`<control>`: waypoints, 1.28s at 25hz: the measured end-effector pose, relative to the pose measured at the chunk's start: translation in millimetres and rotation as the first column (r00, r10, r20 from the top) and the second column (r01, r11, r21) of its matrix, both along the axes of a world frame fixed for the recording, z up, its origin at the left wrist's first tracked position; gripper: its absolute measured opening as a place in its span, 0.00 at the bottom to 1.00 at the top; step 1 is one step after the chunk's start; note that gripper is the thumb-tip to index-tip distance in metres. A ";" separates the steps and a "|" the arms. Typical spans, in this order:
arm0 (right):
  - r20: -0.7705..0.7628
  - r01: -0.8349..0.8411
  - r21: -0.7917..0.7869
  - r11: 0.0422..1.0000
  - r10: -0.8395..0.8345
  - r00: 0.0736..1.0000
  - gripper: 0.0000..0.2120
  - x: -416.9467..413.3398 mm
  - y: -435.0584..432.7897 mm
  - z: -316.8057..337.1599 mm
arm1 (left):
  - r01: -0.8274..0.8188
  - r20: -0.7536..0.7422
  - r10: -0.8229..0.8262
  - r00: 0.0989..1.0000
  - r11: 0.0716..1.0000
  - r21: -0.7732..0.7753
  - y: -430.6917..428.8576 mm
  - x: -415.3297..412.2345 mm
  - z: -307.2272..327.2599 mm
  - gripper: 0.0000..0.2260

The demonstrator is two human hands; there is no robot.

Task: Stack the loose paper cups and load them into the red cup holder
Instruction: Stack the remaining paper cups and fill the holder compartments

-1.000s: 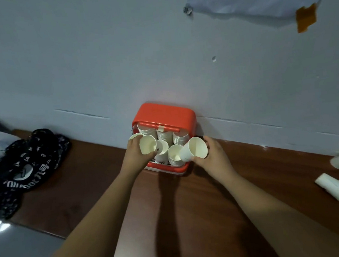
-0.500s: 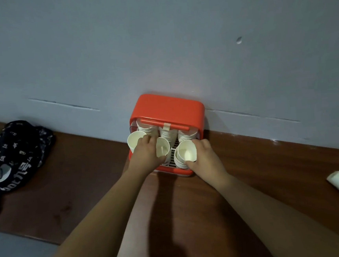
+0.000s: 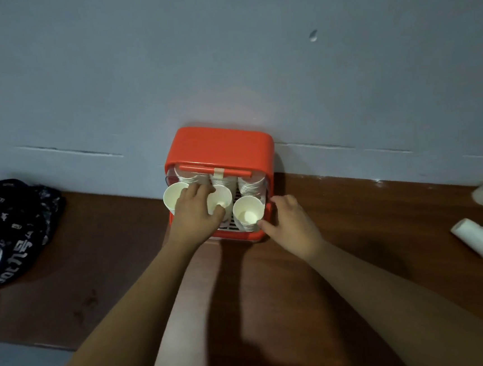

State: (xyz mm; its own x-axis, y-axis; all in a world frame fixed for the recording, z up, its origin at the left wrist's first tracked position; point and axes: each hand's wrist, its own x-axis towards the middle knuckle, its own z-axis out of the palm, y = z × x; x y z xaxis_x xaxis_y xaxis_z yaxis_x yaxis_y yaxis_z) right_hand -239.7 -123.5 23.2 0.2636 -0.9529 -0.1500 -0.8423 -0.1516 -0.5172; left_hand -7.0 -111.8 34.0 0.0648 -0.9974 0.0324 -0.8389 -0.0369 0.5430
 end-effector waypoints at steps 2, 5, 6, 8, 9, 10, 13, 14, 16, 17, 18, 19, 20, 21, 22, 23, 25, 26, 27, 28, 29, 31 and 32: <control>-0.013 0.040 0.041 0.998 -0.040 0.999 0.29 -44.2 9.6 7.5 | 0.058 -0.132 -0.061 0.989 0.998 -0.019 7.0 -24.5 18.0 0.15; -0.090 0.152 0.109 0.982 -0.143 0.986 0.28 -138.8 26.6 10.6 | 0.265 -0.224 -0.258 0.940 0.964 0.004 11.7 -97.8 32.7 0.10; -0.109 0.183 0.117 0.976 -0.171 0.979 0.27 -174.0 33.6 11.0 | 0.319 -0.222 -0.306 0.926 0.948 0.022 12.9 -127.7 33.2 0.09; -0.136 0.251 0.113 0.961 -0.235 0.962 0.26 -246.4 49.0 13.8 | 0.408 -0.186 -0.392 0.901 0.911 0.057 12.4 -192.5 32.3 0.09; -0.151 0.287 0.112 0.951 -0.270 0.951 0.25 -279.6 56.5 16.1 | 0.440 -0.166 -0.423 0.891 0.895 0.075 10.2 -223.4 31.1 0.09; -0.164 0.323 0.106 0.940 -0.304 0.938 0.24 -309.2 63.0 19.2 | 0.460 -0.142 -0.446 0.884 0.882 0.097 7.0 -252.0 30.2 0.10; -0.171 0.450 0.055 0.891 -0.436 0.884 0.25 -409.1 81.8 28.2 | 0.536 -0.086 -0.529 0.844 0.832 0.141 -2.4 -356.2 31.7 0.14; -0.171 0.484 0.046 0.874 -0.470 0.866 0.25 -440.6 84.9 29.5 | 0.553 -0.082 -0.547 0.833 0.818 0.159 -5.9 -390.0 32.3 0.15; -0.187 0.530 0.060 0.846 -0.512 0.838 0.24 -498.8 85.2 30.2 | 0.562 -0.076 -0.559 0.826 0.804 0.192 -14.6 -453.2 32.3 0.18; -0.192 0.544 0.066 0.837 -0.524 0.830 0.24 -521.6 82.1 29.3 | 0.565 -0.063 -0.566 0.822 0.799 0.204 -20.1 -478.2 29.7 0.20; -0.190 0.556 0.064 0.829 -0.537 0.822 0.25 -541.1 77.2 27.1 | 0.573 -0.042 -0.579 0.815 0.790 0.219 -26.3 -499.1 24.8 0.22; -0.184 0.572 0.062 0.818 -0.554 0.812 0.25 -561.8 71.1 24.6 | 0.582 -0.015 -0.595 0.804 0.780 0.229 -33.0 -521.8 18.4 0.23; -0.176 0.588 0.058 0.807 -0.571 0.802 0.25 -580.2 63.6 21.1 | 0.586 0.008 -0.607 0.795 0.772 0.245 -40.5 -541.1 10.0 0.25; -0.170 0.601 0.057 0.798 -0.585 0.793 0.25 -596.0 55.5 16.1 | 0.591 0.027 -0.617 0.787 0.765 0.255 -47.2 -557.6 2.2 0.26; -0.168 0.608 0.053 0.792 -0.593 0.787 0.25 -610.0 47.6 9.8 | 0.597 0.040 -0.627 0.778 0.757 0.263 -53.6 -572.0 -7.0 0.26; -0.166 0.612 0.043 0.790 -0.598 0.784 0.25 -622.6 39.3 3.0 | 0.613 0.055 -0.646 0.762 0.745 0.262 -60.1 -585.3 -17.3 0.26; -0.148 0.617 0.000 0.787 -0.610 0.778 0.24 -644.5 20.1 -13.6 | 0.654 0.095 -0.696 0.712 0.706 0.271 -71.5 -607.6 -38.3 0.25; -0.133 0.619 -0.026 0.785 -0.616 0.776 0.23 -652.1 10.7 -22.2 | 0.671 0.108 -0.718 0.688 0.686 0.283 -76.1 -615.5 -47.6 0.25; -0.113 0.621 -0.060 0.782 -0.623 0.774 0.22 -658.2 1.6 -30.7 | 0.686 0.119 -0.739 0.664 0.664 0.297 -80.1 -622.0 -56.6 0.28; -0.080 0.636 -0.089 0.766 -0.642 0.762 0.21 -665.7 -8.6 -41.1 | 0.700 0.134 -0.763 0.632 0.637 0.323 -85.1 -629.7 -67.5 0.31; -0.036 0.667 -0.117 0.736 -0.674 0.738 0.21 -672.1 -19.2 -50.9 | 0.718 0.153 -0.789 0.594 0.607 0.342 -89.4 -636.2 -77.8 0.35; 0.043 0.756 -0.147 0.638 -0.759 0.649 0.21 -680.9 -39.7 -68.7 | 0.731 0.187 -0.829 0.528 0.555 0.398 -98.0 -644.3 -98.3 0.39; 0.066 0.792 -0.144 0.594 -0.793 0.606 0.21 -684.0 -49.7 -75.1 | 0.723 0.182 -0.834 0.521 0.545 0.424 -101.2 -646.1 -107.6 0.39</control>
State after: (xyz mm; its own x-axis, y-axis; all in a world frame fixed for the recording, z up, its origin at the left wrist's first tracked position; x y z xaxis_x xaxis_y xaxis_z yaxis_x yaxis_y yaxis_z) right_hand -923.7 -173.2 -51.9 -0.6059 -0.7955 0.0061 -0.6695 0.5057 -0.5441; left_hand -653.0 -213.0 -73.6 -0.7024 -0.6005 -0.3822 -0.7098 0.6309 0.3132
